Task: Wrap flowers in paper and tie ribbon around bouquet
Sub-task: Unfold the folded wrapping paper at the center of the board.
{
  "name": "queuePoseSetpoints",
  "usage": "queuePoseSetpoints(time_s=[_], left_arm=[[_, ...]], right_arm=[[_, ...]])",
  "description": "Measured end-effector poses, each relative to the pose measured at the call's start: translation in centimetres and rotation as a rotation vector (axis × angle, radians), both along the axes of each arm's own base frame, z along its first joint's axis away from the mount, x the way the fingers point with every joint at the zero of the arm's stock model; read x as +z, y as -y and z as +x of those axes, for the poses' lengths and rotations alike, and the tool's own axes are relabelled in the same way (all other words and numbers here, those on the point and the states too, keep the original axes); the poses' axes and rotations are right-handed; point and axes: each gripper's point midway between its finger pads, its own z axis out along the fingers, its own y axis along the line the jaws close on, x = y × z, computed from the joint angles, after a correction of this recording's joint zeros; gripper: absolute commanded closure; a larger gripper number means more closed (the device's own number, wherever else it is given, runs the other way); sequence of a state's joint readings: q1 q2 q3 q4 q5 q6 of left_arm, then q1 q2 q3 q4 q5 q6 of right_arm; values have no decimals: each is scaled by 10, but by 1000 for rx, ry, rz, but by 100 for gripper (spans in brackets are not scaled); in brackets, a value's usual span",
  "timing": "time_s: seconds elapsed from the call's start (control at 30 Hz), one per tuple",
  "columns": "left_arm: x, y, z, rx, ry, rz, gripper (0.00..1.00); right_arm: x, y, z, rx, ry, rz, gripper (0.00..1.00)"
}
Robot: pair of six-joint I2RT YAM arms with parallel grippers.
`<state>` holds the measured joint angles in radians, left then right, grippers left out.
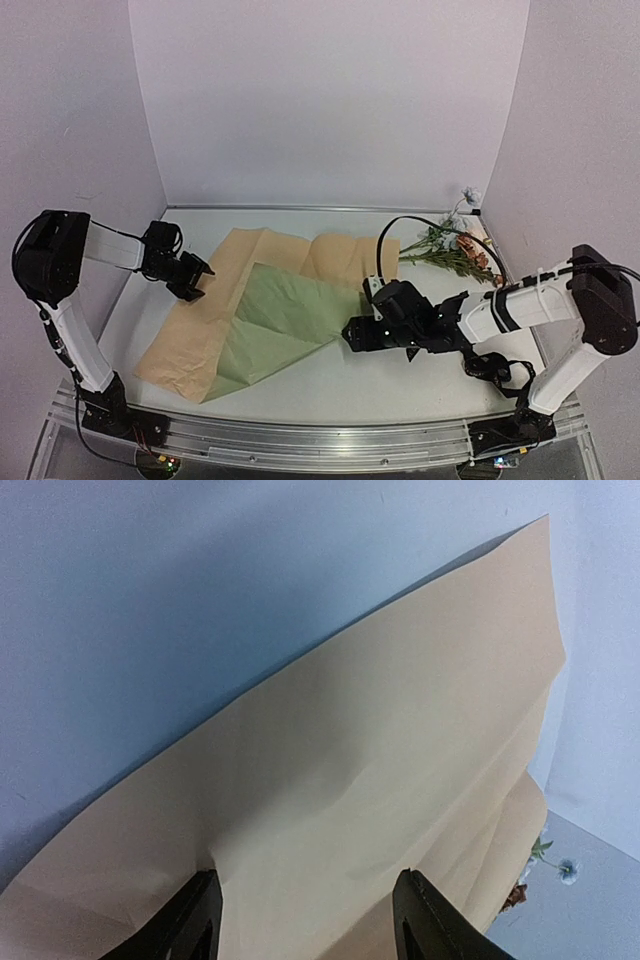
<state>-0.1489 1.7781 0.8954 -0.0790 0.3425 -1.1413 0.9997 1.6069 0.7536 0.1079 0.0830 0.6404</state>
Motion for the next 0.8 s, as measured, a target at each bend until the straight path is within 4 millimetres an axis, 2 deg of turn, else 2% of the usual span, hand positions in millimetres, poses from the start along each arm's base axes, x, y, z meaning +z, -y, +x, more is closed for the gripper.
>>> queuePoseSetpoints(time_s=[0.1, 0.2, 0.37, 0.53, 0.63, 0.67, 0.73, 0.8], left_arm=[[0, -16, 5, 24, 6, 32, 36], [1, -26, 9, 27, 4, 67, 33], [3, -27, 22, -21, 8, 114, 30], [12, -24, 32, -98, 21, 153, 29], [35, -10, 44, -174, 64, 180, 33], [44, 1, 48, -207, 87, 187, 34], [63, 31, 53, -291, 139, 199, 39], [73, 70, 49, -384, 178, 194, 45]], right_arm=[[3, 9, -4, -18, -15, 23, 14], [15, 19, -6, -36, -19, 54, 10], [42, 40, -6, -72, -33, 89, 7], [49, 70, 0, -143, -124, 95, 6], [52, 86, 4, -180, -171, 102, 6], [54, 88, 4, -184, -182, 103, 6], [57, 90, 4, -185, -205, 109, 6], [61, 89, 4, -177, -227, 122, 6]])
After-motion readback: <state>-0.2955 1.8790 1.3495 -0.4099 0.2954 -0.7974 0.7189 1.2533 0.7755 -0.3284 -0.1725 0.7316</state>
